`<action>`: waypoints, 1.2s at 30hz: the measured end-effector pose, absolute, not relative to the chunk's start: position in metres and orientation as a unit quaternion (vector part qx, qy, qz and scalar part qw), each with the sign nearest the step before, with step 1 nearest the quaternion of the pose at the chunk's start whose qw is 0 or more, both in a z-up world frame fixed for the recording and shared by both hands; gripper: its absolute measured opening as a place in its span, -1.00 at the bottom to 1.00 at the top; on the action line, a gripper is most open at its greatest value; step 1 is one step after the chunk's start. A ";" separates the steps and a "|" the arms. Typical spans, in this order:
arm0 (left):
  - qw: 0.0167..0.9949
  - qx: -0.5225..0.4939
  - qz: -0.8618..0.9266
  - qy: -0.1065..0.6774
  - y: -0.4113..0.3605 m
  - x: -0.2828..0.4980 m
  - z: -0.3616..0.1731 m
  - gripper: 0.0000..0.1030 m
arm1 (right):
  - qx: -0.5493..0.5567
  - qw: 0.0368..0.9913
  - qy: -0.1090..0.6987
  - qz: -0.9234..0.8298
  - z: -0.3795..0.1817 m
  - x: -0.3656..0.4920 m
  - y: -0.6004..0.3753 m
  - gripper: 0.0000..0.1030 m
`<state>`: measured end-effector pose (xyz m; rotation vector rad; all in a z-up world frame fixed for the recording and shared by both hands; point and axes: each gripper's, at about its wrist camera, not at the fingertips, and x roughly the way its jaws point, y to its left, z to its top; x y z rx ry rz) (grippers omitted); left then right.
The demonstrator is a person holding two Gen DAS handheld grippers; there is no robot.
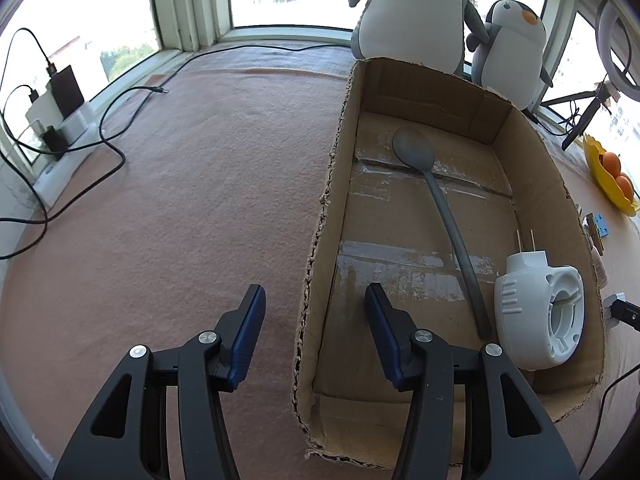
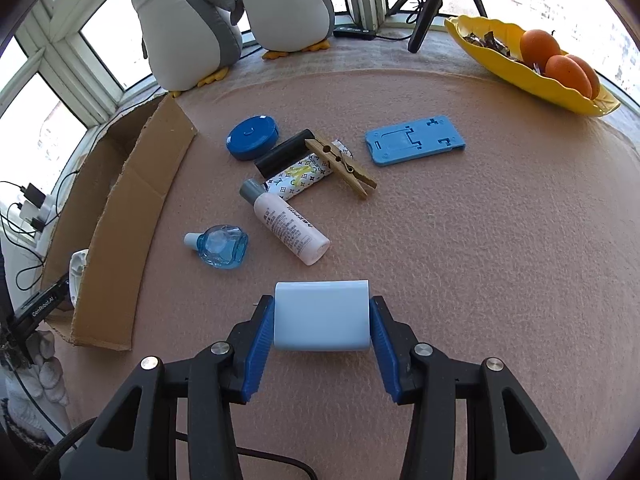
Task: Organize rigid objects
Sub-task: 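Carry the white USB charger over the cardboard box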
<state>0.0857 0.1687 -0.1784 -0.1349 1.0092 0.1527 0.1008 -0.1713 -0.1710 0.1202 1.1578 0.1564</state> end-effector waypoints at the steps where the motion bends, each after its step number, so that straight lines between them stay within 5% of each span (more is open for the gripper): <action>1: 0.870 -0.065 0.073 0.483 0.169 0.086 -0.178 -0.01 | 0.058 0.834 0.543 0.075 -0.167 0.101 -0.171 -0.17; 16: 0.870 -0.063 0.068 0.484 0.167 0.088 -0.179 -0.01 | 0.054 0.857 0.491 0.149 -0.099 0.127 -0.095 -0.17; 36: 0.869 -0.058 0.064 0.487 0.167 0.088 -0.179 0.00 | 0.006 0.845 0.492 0.210 -0.116 0.175 0.018 -0.17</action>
